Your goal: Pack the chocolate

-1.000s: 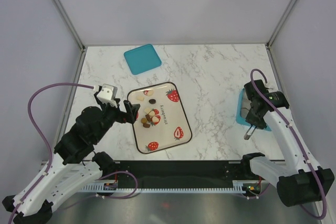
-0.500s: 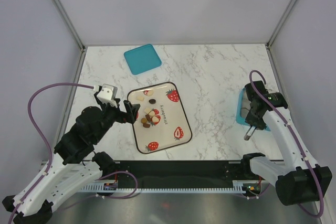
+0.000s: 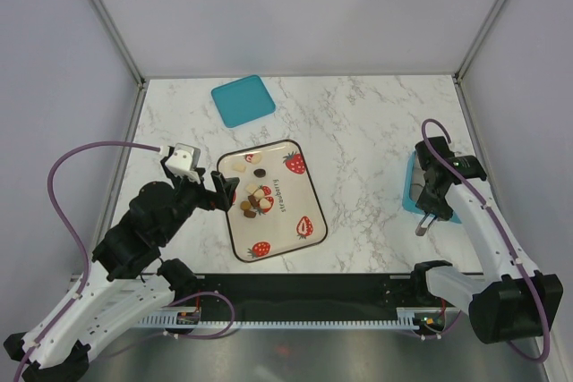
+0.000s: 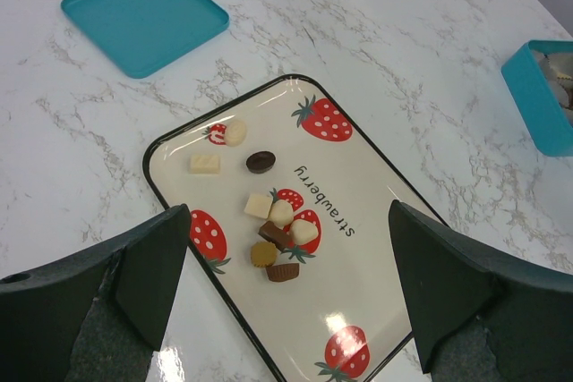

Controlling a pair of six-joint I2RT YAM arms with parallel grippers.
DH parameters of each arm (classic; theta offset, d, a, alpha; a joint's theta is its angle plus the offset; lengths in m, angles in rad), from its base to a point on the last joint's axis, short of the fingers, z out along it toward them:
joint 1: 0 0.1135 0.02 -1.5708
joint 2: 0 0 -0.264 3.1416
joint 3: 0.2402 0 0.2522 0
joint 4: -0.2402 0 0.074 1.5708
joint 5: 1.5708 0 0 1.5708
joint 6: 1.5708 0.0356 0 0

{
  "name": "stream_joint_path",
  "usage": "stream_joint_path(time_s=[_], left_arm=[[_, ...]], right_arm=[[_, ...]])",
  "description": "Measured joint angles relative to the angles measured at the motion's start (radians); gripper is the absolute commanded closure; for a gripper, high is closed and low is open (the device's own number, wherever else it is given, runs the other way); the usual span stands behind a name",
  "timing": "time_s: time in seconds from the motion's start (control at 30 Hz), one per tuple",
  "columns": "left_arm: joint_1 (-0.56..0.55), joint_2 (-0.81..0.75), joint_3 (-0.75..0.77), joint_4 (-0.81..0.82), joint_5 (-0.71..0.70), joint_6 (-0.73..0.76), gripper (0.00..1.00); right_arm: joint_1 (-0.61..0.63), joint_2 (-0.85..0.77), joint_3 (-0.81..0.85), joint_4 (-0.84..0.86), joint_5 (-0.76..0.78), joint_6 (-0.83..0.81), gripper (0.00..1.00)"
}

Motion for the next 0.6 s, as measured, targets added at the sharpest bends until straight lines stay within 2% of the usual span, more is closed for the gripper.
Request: stream_joint_path(time_s=[0.4, 0.6], left_arm=[[-0.001, 0.0, 0.0, 0.0, -0.002, 0.0, 0.0], [-0.001, 0.0, 0.0, 0.0, -0.008, 0.0, 0.0]], right_arm=[[-0.001, 0.02, 0.017, -0.003, 0.029, -0.009, 0.56], [-0.001, 0.021, 0.128, -0.036, 0.027, -0.016, 0.56]])
